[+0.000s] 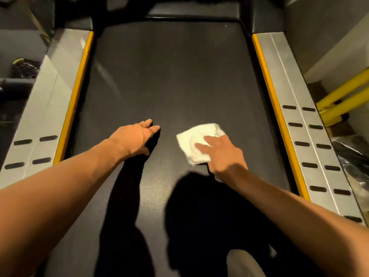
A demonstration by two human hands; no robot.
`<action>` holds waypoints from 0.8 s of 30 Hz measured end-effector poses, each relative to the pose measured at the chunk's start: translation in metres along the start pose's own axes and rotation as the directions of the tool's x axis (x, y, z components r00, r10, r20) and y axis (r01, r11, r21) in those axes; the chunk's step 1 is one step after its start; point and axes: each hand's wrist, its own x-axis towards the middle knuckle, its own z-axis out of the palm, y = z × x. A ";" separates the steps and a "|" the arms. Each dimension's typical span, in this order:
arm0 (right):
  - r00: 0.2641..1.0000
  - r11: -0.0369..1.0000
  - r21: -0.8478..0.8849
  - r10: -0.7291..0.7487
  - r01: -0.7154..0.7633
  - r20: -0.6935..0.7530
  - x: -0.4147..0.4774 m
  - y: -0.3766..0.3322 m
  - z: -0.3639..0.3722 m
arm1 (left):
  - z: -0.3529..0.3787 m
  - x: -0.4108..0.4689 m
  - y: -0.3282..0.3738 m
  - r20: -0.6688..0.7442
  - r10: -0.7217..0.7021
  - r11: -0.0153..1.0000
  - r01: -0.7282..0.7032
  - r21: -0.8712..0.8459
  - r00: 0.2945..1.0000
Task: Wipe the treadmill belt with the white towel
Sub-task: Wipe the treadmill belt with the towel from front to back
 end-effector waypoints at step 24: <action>0.973 0.948 -0.217 -0.226 0.231 0.048 0.086 -0.103 0.016 | 0.034 -0.051 -0.081 0.100 -0.159 0.986 0.164 -0.043 0.982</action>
